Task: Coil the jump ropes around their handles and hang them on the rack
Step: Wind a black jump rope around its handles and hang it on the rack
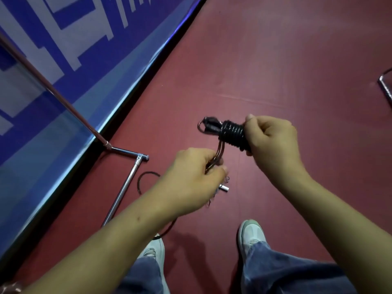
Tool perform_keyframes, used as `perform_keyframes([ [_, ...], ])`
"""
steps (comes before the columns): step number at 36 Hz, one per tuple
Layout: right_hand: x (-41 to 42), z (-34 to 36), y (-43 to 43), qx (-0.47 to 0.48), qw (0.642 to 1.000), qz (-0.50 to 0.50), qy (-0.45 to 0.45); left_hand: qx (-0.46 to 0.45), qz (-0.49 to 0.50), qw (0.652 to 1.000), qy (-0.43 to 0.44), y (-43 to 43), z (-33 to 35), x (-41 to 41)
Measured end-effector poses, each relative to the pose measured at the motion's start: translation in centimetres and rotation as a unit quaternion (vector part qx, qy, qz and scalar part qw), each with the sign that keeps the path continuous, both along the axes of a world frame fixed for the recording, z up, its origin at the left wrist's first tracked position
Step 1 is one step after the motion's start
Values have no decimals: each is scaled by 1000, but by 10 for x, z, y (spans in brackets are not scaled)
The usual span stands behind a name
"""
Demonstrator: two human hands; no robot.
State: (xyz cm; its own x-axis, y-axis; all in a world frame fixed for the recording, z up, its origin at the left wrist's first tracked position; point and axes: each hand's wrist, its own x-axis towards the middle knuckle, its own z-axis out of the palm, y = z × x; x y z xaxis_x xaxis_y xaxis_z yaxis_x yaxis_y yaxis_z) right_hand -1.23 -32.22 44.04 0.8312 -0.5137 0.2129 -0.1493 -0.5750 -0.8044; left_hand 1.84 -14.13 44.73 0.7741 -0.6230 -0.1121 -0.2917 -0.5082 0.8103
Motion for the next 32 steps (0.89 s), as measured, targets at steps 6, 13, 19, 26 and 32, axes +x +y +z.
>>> perform_keyframes([
  [6, -1, -9, -4, -129, 982, 60, 125, 128, -48, 977, -165, 11, 1, 10],
  [13, 1, -11, -11, -175, 955, 143, 190, 163, -102, 935, -298, 19, 8, 35],
  [19, -6, -2, -9, -139, 931, 269, 203, 42, -156, 959, -233, 29, 7, 48],
  [26, -11, 10, -2, 29, 924, 345, 160, -61, -120, 991, -6, 40, 7, 55],
  [32, -16, 17, 8, 209, 913, 336, 98, -172, -106, 953, 226, 47, 14, 54],
])
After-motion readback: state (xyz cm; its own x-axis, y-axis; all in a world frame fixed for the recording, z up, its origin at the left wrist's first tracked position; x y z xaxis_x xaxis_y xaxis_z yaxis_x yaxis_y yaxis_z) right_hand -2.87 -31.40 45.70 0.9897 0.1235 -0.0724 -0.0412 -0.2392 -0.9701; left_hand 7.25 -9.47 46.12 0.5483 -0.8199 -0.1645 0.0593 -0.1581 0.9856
